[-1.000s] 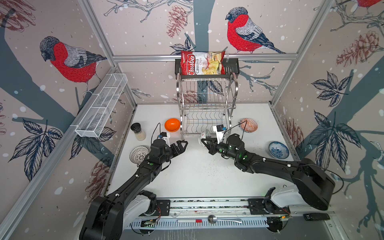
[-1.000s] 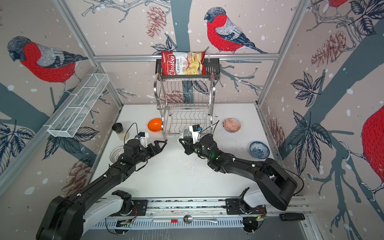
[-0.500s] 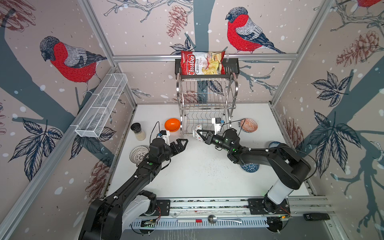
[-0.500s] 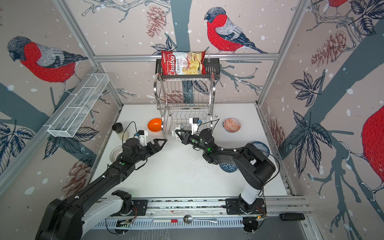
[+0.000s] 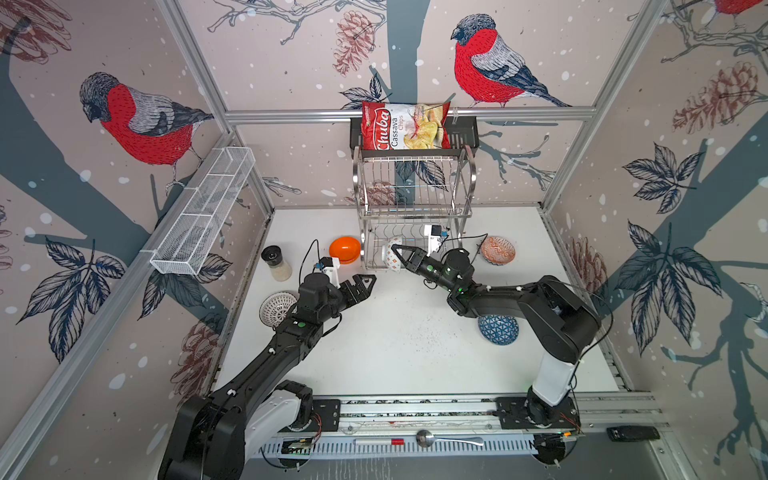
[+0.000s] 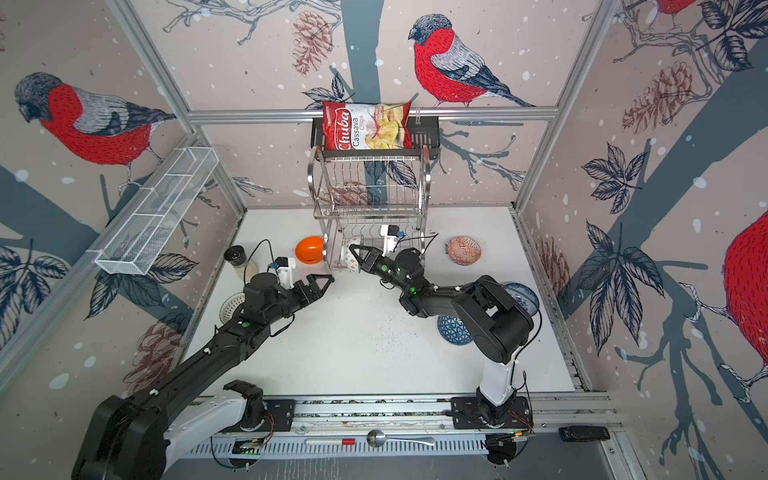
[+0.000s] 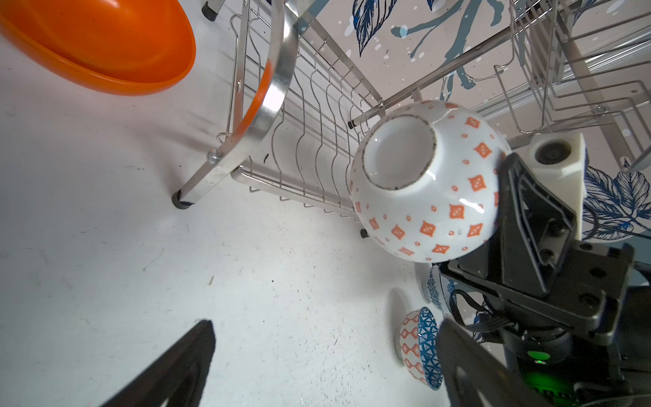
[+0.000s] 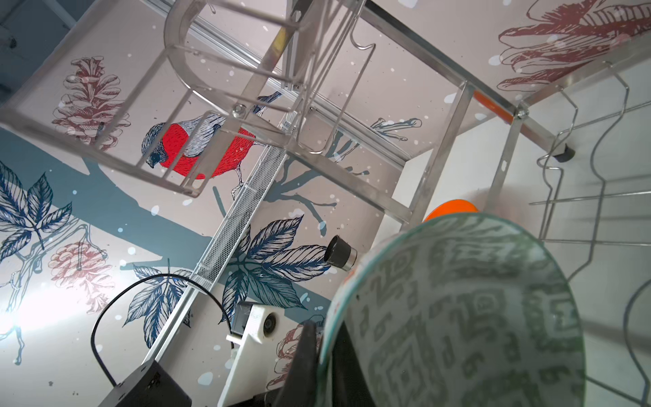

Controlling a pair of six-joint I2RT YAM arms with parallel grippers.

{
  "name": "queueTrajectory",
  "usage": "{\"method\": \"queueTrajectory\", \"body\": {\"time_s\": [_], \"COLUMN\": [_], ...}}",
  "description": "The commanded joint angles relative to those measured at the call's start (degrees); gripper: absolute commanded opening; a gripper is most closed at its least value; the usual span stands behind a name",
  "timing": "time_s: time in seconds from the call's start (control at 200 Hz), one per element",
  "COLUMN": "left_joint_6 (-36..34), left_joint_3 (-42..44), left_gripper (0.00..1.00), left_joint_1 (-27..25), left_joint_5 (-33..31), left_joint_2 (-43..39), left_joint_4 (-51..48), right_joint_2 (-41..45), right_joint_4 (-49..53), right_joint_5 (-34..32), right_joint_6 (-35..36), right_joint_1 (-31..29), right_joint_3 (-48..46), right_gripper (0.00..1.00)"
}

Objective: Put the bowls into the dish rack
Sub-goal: 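Lift green bowl with right gripper and insert it into rack slots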

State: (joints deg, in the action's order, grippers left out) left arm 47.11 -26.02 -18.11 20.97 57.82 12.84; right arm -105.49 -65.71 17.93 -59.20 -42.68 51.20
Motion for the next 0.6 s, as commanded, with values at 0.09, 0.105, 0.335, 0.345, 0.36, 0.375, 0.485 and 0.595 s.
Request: {"method": "queueTrajectory", "body": {"time_s": [0.09,0.105,0.335,0.345,0.36,0.375,0.485,0.595], "left_joint_6": [-0.18,-0.11,0.26,0.26,0.26,0.30,1.36,2.76], "left_joint_3": [-0.68,-0.65,-1.10,-1.13,-1.21,-1.22,-1.37,-0.86], "left_gripper": [0.98,0.98,0.98,0.98,0.98,0.98,0.98,0.98], "left_joint_1": [0.48,0.52,0.77,0.79,0.86,0.86,0.98,1.01], "left_joint_5": [1.71,1.85,4.54,4.57,4.63,4.68,4.47,4.24], "left_joint_2": [-0.08,-0.04,0.71,0.78,0.80,0.80,0.94,1.17], "left_joint_4": [2.76,2.87,5.90,6.02,6.14,6.29,8.40,12.03], "right_joint_2": [-4.29,-4.61,-7.82,-7.98,-8.19,-8.42,-10.40,-12.46], "right_joint_4": [-5.19,-5.41,-5.07,-4.98,-4.91,-4.87,-5.31,-4.57], "right_joint_5": [0.28,0.34,0.70,0.68,0.62,0.54,0.69,0.88], "right_joint_6": [-5.49,-5.69,-7.39,-7.46,-7.59,-7.75,-8.88,-9.52], "right_joint_1": [0.74,0.82,2.00,2.05,2.13,2.23,3.05,3.72], "right_joint_3": [3.65,3.86,7.69,7.86,8.06,8.28,9.90,12.16], "right_gripper": [0.00,0.00,0.00,0.01,0.01,0.01,0.01,0.02]}}
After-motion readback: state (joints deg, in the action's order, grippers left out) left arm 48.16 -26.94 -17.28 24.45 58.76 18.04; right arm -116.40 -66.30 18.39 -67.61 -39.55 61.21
